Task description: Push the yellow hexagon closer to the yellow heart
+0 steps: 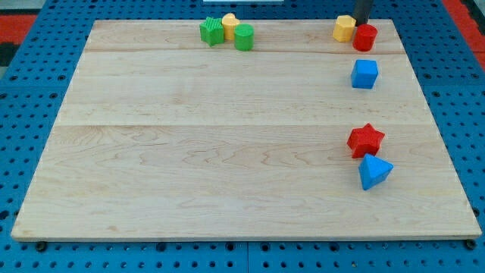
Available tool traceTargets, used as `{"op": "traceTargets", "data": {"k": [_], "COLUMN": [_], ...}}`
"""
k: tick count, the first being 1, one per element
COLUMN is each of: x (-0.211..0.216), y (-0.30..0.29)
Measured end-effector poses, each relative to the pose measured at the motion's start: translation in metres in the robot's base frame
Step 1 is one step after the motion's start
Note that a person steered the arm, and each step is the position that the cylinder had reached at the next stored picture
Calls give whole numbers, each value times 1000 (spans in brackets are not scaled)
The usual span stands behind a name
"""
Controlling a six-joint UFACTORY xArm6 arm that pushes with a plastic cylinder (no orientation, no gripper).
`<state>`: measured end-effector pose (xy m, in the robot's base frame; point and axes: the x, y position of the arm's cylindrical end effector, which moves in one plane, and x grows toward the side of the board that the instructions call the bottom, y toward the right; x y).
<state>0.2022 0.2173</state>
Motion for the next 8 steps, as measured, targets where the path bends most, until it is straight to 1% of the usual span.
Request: {"op": "traceTargets", "data": {"k": [2, 4, 5, 6, 7, 8], "x": [2, 18, 20, 32, 33, 33], "y": [-5, -51, -59, -44, -52, -95]}}
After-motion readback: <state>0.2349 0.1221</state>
